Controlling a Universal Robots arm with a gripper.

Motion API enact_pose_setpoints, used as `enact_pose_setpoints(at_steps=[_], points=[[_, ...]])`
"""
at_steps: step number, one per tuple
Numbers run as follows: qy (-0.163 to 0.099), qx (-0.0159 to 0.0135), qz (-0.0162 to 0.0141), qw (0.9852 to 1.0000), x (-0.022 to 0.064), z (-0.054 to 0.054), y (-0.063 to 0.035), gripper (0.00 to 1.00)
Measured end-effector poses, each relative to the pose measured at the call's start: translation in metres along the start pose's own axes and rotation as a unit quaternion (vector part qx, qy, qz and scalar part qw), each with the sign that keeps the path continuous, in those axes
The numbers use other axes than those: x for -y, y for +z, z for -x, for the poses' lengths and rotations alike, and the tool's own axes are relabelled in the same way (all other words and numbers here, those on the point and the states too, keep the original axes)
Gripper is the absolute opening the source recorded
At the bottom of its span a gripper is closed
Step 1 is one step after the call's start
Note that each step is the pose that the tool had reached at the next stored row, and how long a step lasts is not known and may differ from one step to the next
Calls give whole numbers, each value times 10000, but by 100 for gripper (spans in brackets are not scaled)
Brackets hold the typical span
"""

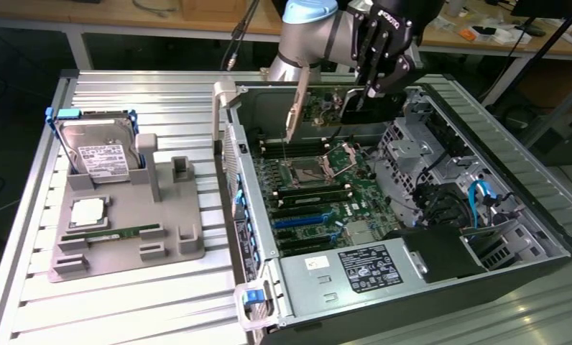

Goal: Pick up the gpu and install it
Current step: 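Insert the gpu into the slot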

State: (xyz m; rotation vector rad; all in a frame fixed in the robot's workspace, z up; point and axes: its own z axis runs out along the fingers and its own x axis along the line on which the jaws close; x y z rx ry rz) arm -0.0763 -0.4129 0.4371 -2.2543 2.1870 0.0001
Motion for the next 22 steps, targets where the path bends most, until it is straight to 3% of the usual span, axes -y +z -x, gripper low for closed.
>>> enact_pose_setpoints(at_steps=[6,22], points=[[0,-1,1,10000,0,0,10,28],[-1,0,0,10000,-1,0,319,28]])
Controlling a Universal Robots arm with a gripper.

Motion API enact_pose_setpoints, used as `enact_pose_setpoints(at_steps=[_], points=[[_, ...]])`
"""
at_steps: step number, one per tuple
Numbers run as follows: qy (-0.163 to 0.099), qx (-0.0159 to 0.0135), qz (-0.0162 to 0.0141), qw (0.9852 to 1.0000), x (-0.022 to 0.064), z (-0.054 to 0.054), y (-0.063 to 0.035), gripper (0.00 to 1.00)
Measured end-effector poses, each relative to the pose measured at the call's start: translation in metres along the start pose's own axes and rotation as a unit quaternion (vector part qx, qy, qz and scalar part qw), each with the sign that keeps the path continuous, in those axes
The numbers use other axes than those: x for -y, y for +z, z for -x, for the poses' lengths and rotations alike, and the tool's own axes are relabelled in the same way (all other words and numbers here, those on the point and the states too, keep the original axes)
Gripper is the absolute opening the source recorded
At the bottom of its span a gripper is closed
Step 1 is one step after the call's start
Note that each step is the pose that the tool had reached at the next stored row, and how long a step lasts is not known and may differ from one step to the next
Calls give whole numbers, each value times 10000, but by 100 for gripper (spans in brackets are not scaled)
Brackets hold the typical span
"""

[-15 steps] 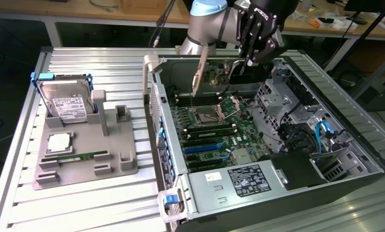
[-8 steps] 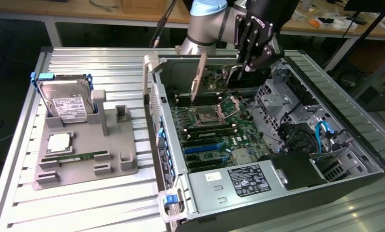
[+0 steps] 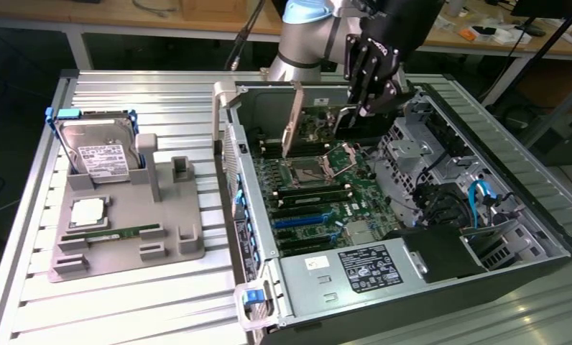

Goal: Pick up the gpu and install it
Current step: 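Insert the gpu into the slot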

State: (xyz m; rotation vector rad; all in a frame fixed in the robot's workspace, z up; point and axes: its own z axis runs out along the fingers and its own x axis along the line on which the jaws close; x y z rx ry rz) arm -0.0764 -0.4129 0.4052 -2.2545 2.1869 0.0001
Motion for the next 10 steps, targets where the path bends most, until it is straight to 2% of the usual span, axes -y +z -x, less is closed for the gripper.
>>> enact_pose_setpoints(at_steps=[10], points=[[0,0,0,10000,-2,0,181,28]])
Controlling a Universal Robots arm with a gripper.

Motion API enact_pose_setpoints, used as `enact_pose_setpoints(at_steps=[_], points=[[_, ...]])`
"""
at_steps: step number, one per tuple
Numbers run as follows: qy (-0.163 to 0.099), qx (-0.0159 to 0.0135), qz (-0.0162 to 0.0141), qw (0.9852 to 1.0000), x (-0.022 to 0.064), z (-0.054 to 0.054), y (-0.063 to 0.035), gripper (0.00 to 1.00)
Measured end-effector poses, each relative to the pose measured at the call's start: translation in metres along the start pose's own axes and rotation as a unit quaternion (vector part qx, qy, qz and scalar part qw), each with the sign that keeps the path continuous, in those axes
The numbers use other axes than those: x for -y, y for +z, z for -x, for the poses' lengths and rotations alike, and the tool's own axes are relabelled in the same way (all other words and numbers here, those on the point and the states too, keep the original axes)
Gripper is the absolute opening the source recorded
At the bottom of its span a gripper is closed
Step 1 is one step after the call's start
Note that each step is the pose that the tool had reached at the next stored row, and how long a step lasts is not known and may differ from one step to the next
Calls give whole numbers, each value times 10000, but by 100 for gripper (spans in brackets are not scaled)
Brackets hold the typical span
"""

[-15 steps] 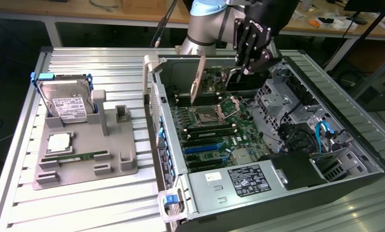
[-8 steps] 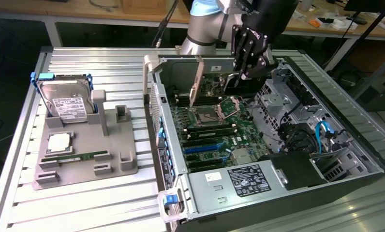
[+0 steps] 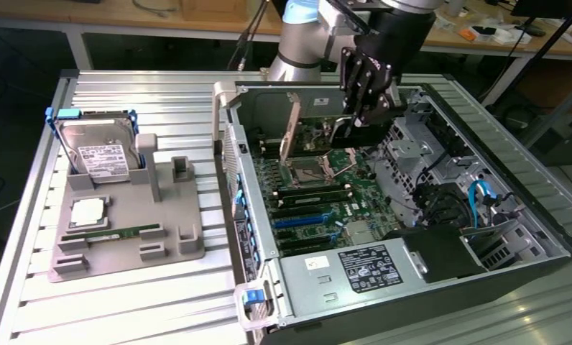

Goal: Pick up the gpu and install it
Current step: 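Insert the gpu into the slot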

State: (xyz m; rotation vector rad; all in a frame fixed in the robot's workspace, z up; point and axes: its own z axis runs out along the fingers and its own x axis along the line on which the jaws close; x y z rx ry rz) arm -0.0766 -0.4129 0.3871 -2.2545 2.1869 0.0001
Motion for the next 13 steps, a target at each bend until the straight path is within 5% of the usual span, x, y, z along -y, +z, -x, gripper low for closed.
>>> enact_pose_setpoints(at_steps=[13], points=[[0,0,0,10000,-2,0,250,28]])
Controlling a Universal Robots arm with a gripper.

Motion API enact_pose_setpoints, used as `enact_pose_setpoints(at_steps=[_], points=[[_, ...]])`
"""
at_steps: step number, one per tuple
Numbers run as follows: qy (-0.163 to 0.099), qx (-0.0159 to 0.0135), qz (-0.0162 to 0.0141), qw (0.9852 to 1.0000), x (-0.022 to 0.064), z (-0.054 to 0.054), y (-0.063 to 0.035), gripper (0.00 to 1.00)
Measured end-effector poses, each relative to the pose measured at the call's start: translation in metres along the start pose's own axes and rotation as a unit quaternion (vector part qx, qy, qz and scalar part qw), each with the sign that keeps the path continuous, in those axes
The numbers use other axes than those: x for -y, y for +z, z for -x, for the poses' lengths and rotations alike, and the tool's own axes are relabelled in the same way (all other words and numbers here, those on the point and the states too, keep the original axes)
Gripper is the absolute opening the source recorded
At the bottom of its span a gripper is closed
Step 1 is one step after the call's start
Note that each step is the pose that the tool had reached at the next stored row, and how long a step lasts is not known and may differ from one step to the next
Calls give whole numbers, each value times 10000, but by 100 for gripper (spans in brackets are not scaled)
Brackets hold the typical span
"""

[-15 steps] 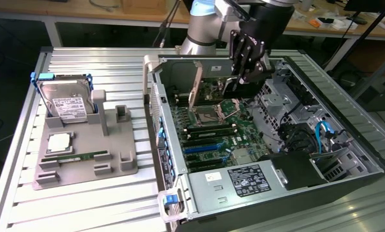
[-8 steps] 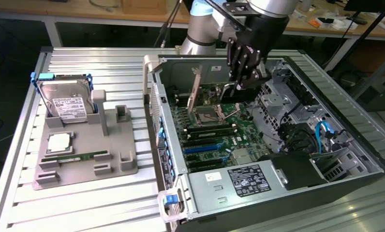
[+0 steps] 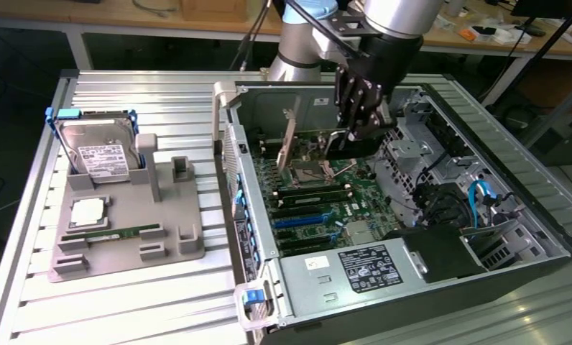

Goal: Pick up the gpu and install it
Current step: 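Insert the gpu into the slot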

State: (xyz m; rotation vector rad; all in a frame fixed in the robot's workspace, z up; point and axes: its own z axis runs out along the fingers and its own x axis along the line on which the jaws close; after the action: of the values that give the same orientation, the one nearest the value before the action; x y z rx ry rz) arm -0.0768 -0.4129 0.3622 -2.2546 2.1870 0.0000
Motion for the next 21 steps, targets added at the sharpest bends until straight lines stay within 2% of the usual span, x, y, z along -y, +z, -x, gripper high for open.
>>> enact_pose_setpoints(at_steps=[12,21], points=[[0,1,-2,10000,-3,0,200,28],[0,0,-2,10000,-4,-15,204,28]])
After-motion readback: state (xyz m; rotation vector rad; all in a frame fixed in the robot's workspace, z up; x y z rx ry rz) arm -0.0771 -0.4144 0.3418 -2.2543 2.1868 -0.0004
